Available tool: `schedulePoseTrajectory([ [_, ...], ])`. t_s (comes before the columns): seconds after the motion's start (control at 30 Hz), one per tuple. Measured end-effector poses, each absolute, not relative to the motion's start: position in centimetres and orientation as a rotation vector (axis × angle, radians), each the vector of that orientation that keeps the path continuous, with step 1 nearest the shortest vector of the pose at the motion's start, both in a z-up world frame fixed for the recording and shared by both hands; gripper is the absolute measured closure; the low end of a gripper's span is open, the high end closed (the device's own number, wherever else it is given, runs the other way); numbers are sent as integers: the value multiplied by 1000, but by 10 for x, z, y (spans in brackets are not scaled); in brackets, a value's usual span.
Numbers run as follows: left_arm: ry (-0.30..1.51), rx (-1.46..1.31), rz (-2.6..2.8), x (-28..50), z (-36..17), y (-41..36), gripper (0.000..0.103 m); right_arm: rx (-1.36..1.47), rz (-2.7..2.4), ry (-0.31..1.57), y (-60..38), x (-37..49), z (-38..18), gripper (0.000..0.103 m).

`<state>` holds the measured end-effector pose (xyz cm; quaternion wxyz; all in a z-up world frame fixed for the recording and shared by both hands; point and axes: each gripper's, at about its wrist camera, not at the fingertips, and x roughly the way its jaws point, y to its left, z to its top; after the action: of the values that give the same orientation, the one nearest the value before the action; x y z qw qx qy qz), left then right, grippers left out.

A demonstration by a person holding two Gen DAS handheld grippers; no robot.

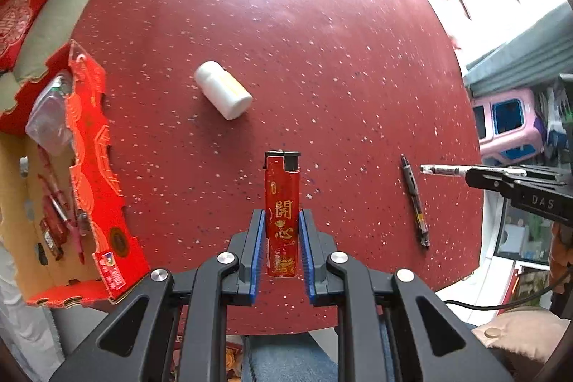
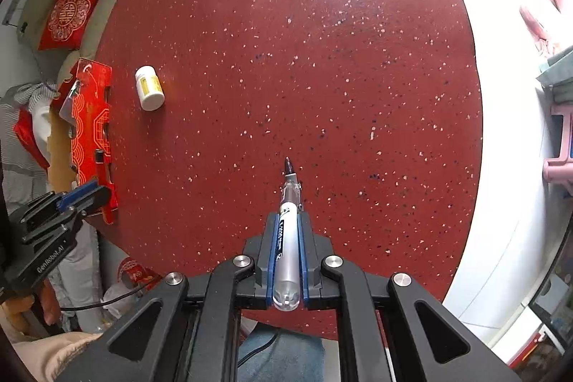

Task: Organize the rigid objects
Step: 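Carry the lighter and white marker over the cardboard box with both grippers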

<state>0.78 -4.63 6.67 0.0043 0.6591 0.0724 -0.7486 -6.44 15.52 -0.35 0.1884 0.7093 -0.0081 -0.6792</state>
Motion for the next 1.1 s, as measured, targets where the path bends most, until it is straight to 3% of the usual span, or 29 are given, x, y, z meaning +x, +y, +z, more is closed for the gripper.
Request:
schedulePoseTrajectory([
  [0.43,317,1917,-2362,21,82,-84,83,1874,-1916,85,106,-65,28,92],
  [1.1,384,1760,-2404,39,102,-199,83,1651,-1900,277,-56,-49,80,92],
])
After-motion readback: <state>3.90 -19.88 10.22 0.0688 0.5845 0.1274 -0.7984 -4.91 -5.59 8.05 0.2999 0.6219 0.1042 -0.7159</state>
